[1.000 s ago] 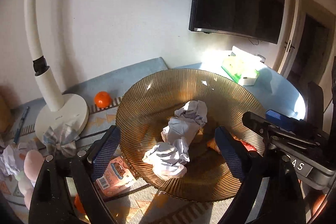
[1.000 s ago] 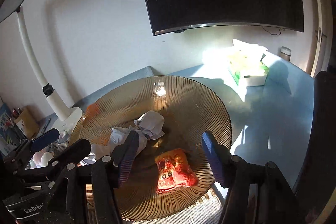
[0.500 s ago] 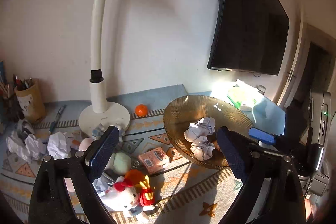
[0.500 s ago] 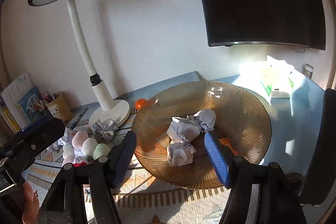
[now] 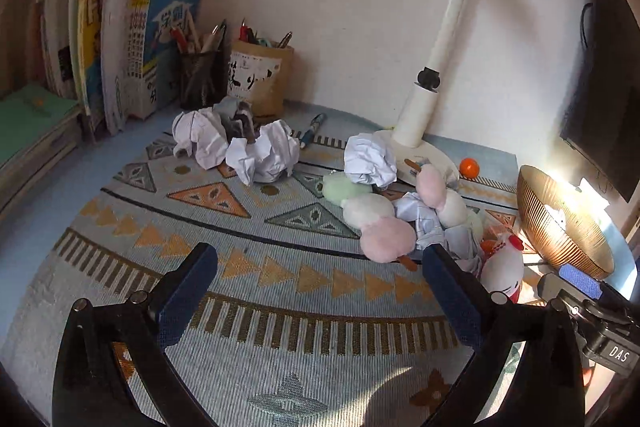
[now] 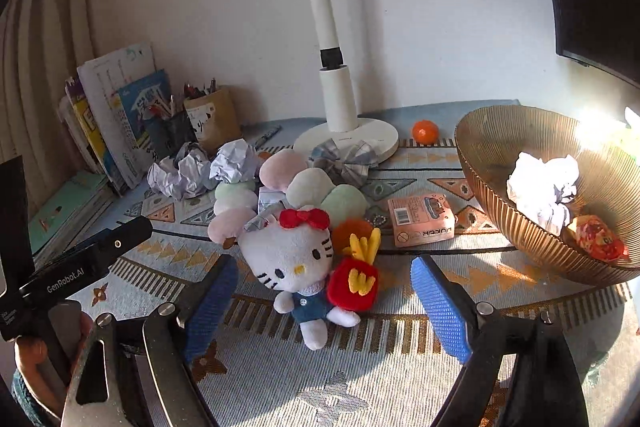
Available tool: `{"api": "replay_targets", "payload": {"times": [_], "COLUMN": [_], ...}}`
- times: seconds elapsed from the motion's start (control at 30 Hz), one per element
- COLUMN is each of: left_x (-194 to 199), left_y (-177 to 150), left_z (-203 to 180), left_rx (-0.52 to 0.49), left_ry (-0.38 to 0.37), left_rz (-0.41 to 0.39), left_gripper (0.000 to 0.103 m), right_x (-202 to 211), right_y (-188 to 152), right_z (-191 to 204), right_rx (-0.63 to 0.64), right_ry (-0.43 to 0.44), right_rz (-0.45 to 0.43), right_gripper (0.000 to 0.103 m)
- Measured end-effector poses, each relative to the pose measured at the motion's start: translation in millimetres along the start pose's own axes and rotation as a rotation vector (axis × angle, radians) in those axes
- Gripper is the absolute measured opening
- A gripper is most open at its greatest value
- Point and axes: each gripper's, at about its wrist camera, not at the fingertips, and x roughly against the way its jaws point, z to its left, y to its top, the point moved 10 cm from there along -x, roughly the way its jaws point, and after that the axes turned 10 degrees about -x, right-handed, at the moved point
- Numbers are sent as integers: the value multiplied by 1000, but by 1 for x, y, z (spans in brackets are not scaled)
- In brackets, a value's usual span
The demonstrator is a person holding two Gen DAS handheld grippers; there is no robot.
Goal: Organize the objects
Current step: 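Move both tools back toward the Hello Kitty plush and paper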
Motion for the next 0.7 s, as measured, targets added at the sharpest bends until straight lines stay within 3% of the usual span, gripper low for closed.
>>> {"api": "replay_targets", "payload": {"times": [0.07, 0.23, 0.47, 0.7], "left_x": [-5, -12, -11, -11], "left_y": [-2, -11, -14, -15], "left_z": [0, 0, -2, -4], "left_rx": [44, 77, 56, 36], "left_ry": [-55, -90, -68, -56], "left_rz": [23, 76, 78, 83], "left_gripper": [102, 102, 102, 102], "right_x": [-8, -19, -21, -23], "right_y": [-2, -5, -10, -11], "right_z": [-6, -12, -3, -7], "right_rx": [-22, -29, 63, 48], "right_ry": [-18, -52, -104, -100], "right_rz": [36, 72, 59, 70], "right_gripper": [89, 93, 98, 98]}}
